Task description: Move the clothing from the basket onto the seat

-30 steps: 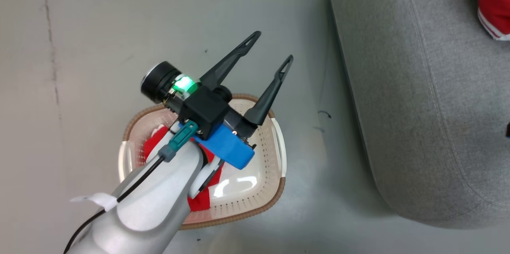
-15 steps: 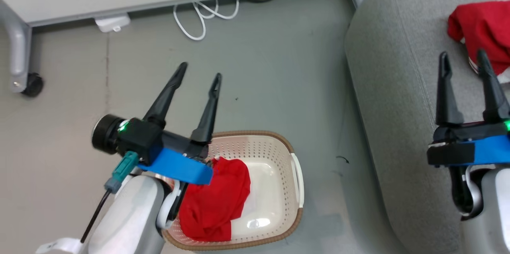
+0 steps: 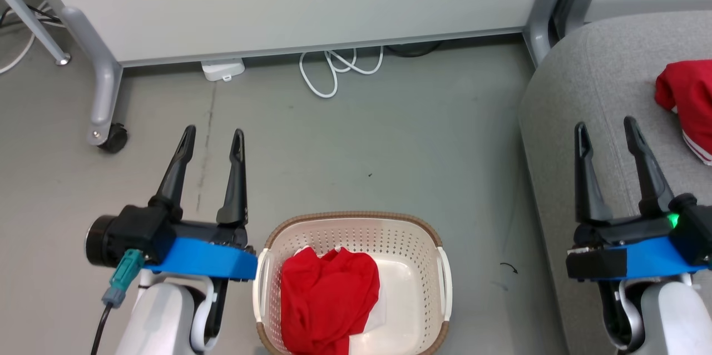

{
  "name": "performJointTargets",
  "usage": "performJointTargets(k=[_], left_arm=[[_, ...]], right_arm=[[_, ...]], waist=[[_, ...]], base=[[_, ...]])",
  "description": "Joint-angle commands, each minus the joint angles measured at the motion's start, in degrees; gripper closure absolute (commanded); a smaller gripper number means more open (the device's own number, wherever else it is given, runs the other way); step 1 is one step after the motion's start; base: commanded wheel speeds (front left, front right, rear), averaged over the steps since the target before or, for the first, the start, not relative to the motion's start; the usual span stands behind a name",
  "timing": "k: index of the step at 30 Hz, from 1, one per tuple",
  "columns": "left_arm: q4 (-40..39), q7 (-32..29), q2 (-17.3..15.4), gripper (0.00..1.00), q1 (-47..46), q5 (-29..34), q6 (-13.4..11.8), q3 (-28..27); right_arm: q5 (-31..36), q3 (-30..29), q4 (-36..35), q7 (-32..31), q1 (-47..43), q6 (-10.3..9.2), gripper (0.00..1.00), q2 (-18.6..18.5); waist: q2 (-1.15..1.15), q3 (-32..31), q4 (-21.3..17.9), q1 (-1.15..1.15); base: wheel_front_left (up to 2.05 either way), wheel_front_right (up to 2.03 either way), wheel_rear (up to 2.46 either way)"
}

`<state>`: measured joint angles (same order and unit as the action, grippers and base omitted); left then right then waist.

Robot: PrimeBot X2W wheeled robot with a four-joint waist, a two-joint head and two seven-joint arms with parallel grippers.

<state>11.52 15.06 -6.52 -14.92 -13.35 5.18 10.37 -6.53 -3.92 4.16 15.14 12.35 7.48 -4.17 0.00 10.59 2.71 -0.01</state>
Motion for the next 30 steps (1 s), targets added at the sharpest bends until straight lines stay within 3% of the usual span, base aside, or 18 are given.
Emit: performJointTargets(k=[1,10,30], left_arm=[[-0.2,0.2,0.3,0.00,1.3,0.6,0.3,-0.8],[-0.4,0.2,1.5,0.00,5.8,3.1,1.5,-4.3],[0.4,0.2,2.7,0.00,8.6,4.9,2.4,-5.7]], right_arm=[[0.1,-0.2,-0.3,0.0,-1.6,0.03,0.00,0.3],[-0.5,-0.7,1.9,0.0,-5.6,0.03,0.00,1.2],[-1.6,0.2,4.1,0.0,-7.3,0.03,0.00,1.3]], waist=[[0.00,-0.8,0.2,0.01],[0.00,-3.4,-0.2,0.01],[0.00,-4.8,0.3,0.01]], base=[[0.00,0.00,0.00],[0.00,0.00,0.00],[0.00,0.00,0.00]])
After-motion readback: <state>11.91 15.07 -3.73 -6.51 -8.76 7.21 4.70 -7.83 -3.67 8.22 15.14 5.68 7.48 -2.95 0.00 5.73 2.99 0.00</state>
